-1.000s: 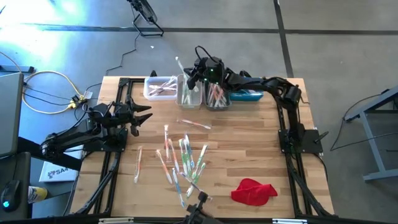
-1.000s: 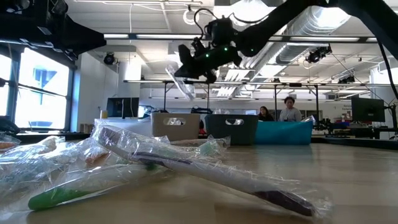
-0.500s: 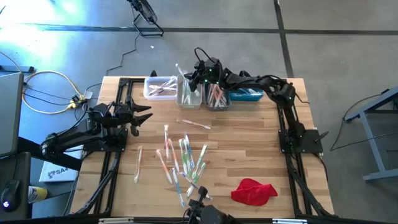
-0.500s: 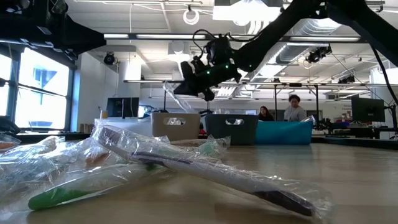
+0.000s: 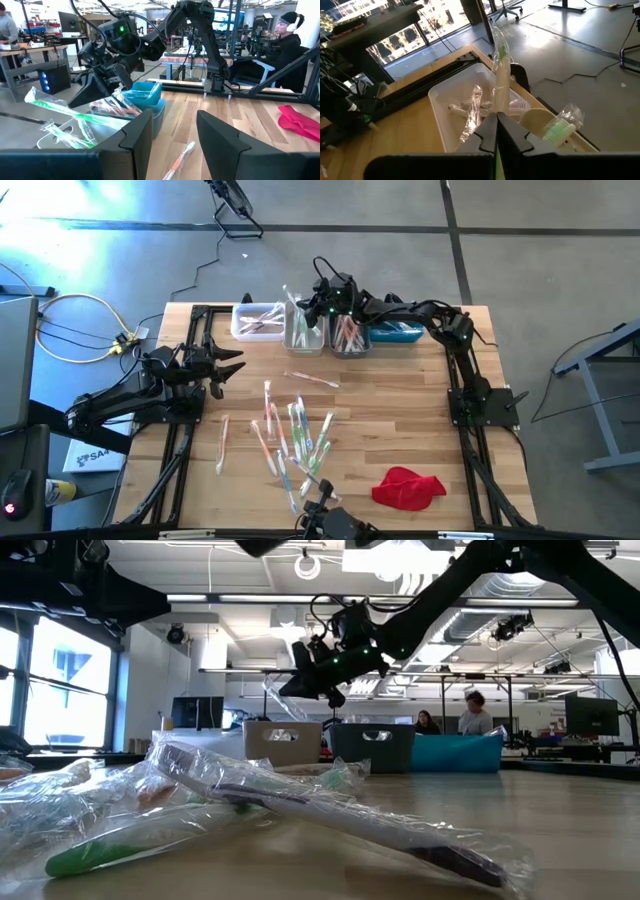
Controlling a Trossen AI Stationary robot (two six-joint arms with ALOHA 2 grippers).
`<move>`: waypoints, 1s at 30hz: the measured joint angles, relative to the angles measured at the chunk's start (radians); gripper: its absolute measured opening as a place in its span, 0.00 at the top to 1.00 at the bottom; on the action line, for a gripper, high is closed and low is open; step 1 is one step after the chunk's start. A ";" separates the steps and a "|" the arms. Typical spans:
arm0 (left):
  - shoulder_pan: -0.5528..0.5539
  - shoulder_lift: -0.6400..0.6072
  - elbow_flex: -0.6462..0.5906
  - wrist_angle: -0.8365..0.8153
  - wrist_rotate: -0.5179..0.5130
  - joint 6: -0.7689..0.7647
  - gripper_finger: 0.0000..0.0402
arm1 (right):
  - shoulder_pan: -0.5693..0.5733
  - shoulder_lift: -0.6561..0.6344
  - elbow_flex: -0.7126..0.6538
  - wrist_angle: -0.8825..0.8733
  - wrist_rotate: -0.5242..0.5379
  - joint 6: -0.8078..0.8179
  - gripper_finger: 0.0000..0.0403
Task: Pick & Place Toothbrushes
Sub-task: Put the green toothbrush into the gray bin, then put the orange toothbrush into the dark green bin
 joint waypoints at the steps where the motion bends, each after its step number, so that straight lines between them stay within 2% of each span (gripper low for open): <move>1: 0.000 0.000 0.000 0.000 0.000 0.000 0.63 | 0.000 0.000 0.000 -0.004 0.000 0.000 1.00; 19: 0.000 0.000 0.000 0.000 0.000 0.000 0.63 | 0.000 -0.001 0.000 -0.011 0.004 0.000 0.98; 22: 0.000 0.000 0.000 0.000 0.000 0.000 0.63 | 0.002 -0.001 0.000 -0.029 0.033 -0.004 0.93; 26: 0.000 0.000 0.000 0.000 0.000 0.000 0.63 | 0.002 -0.001 0.000 -0.044 0.060 -0.006 0.82; 30: 0.000 0.000 0.000 0.000 0.000 0.000 0.63 | 0.002 -0.008 0.000 -0.047 0.041 0.001 0.74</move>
